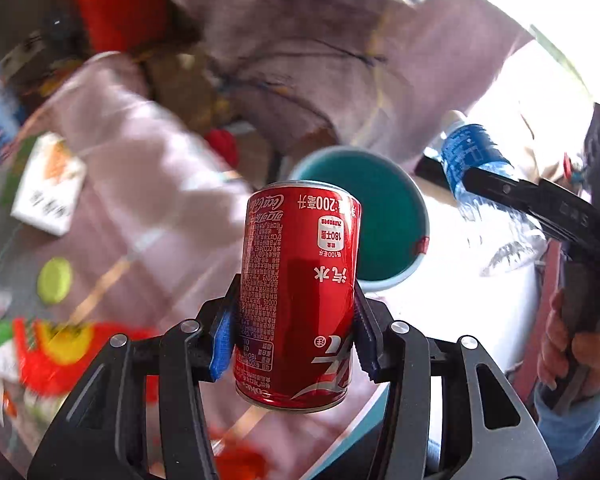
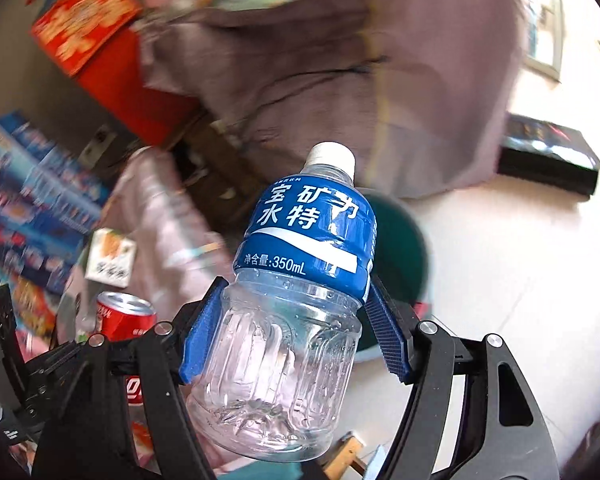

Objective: Collect trash
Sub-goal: 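Carry both items over the teal bucket and open both grippers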

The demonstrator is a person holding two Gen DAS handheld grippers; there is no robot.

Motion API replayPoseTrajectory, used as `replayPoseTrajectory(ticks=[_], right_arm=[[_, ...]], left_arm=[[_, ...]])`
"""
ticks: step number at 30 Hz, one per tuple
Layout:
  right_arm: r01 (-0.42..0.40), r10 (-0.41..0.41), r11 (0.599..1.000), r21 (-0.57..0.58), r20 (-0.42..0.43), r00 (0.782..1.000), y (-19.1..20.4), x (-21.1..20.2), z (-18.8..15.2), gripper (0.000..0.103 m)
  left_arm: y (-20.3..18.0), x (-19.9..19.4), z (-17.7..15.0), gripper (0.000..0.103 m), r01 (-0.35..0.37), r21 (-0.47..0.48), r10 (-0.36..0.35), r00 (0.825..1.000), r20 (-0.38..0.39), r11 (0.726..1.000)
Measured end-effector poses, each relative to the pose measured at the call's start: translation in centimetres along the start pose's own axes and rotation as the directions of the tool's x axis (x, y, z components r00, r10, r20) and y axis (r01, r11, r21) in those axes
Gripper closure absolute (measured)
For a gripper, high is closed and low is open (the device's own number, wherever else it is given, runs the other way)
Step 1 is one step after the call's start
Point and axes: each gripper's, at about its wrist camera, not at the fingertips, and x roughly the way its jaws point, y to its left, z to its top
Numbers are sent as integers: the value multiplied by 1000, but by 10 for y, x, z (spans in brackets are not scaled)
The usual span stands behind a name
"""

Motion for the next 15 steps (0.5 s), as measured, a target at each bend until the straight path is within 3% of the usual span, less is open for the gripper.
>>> replayPoseTrajectory(ticks=[7, 15], right_arm=[[37, -32, 995, 88, -58, 998, -51, 27, 9, 37], [41, -27, 994, 106, -129, 991, -62, 59, 10, 37]], left_arm=[[-37, 83, 37, 53, 33, 68, -24, 992, -126, 997], [-44, 141, 54, 50, 34, 70, -18, 975, -223, 997]])
